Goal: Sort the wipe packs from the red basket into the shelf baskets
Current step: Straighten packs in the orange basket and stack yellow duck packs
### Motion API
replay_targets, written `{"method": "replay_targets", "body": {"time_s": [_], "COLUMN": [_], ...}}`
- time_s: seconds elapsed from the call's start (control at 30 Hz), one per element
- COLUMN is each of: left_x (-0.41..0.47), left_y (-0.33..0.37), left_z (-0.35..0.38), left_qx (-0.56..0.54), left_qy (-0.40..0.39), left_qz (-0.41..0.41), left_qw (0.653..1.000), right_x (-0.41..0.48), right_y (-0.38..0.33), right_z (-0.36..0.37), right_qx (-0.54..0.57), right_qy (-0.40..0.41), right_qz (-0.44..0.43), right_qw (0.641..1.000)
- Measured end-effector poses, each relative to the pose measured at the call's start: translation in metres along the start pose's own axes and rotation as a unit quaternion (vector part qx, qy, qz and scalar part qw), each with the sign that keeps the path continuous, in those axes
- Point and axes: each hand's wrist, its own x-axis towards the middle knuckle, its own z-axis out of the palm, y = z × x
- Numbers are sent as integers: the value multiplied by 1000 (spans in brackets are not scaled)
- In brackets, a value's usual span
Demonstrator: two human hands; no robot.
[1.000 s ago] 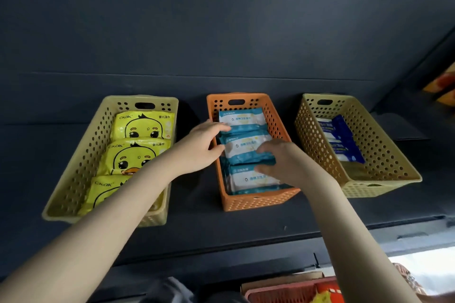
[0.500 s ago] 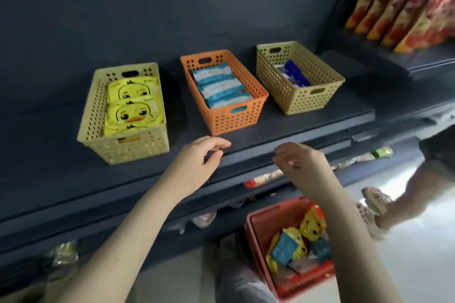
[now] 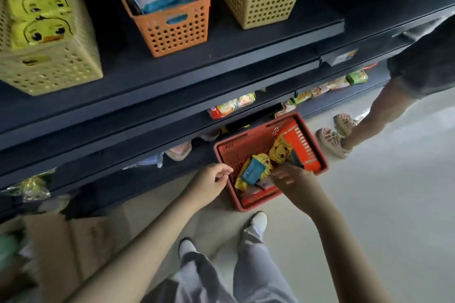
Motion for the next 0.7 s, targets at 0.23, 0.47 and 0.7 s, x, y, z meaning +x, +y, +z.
{"method": "replay_targets", "body": {"time_s": [0.23, 0.47, 0.7], "left_x": [97, 206, 292], "left_y": [-26, -101, -179], "left_z": [93, 192, 260], "left_qx": [-9, -57, -109], "left_qy": [-19, -7, 54], "left_qz": [-123, -209, -314], "left_qw": [992, 976, 942], "right_x": [93, 202, 271], "right_y": [117, 246, 346], "right_z": [16, 69, 130], "right_qx": [19, 25, -49], "right_qy": [-80, -112, -141], "right_qz": [36, 87, 149], "right_qw": [996, 990, 977]}}
